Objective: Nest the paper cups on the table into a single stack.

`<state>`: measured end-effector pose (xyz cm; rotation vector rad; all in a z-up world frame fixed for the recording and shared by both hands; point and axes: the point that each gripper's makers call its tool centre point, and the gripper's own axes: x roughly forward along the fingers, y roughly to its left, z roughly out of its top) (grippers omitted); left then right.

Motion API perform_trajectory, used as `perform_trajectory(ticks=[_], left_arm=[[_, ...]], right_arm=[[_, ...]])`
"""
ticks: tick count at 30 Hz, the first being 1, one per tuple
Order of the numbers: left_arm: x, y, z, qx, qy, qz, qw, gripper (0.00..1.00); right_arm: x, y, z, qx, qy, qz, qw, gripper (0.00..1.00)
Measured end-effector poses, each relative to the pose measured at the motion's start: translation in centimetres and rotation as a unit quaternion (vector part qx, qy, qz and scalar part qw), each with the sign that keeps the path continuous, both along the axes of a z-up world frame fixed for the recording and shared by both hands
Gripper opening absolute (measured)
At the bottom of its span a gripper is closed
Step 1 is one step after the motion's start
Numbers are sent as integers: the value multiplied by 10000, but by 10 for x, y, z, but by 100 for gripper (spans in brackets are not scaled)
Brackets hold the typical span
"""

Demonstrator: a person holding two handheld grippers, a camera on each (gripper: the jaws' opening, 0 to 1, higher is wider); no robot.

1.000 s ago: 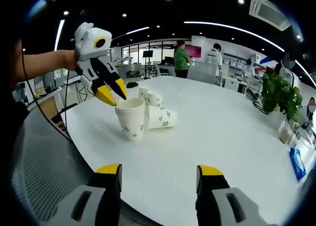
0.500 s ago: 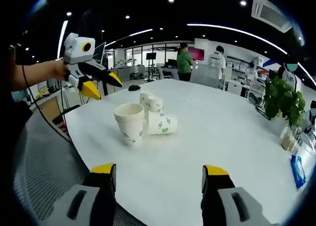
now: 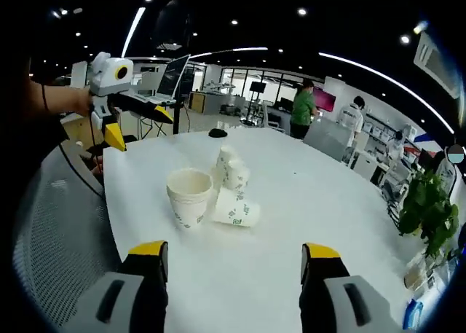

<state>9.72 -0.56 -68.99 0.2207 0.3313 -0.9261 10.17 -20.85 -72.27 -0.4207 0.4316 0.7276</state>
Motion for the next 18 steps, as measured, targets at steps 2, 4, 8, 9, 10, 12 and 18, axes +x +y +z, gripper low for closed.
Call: perform_trajectory(ticks=[2, 4, 8, 9, 10, 12, 18], left_arm=[[-3, 3, -1, -29, -28, 86, 10000, 78], [-5, 7, -6, 28, -82, 236, 9997, 80], [-12, 14, -13, 28, -197, 368, 9991, 86], [-14, 14, -14, -52, -166, 388, 9991, 88], [-18, 14, -10, -159, -84, 442, 9989, 90], [-21, 15, -14, -208, -47, 475, 9986, 94], [-31, 21, -33, 103, -78, 522, 9986, 99]], right_arm=[[8, 1, 6, -17, -37, 52, 10000, 74], [16, 3, 13, -25, -72, 113, 9999, 74], [33, 7, 21, -60, -120, 246, 9996, 74], [36, 8, 22, -105, -144, 310, 9994, 74], [40, 10, 21, -234, -185, 437, 9986, 74], [45, 11, 17, -419, -188, 600, 9971, 73], [58, 18, 10, -765, -156, 1165, 9901, 73]])
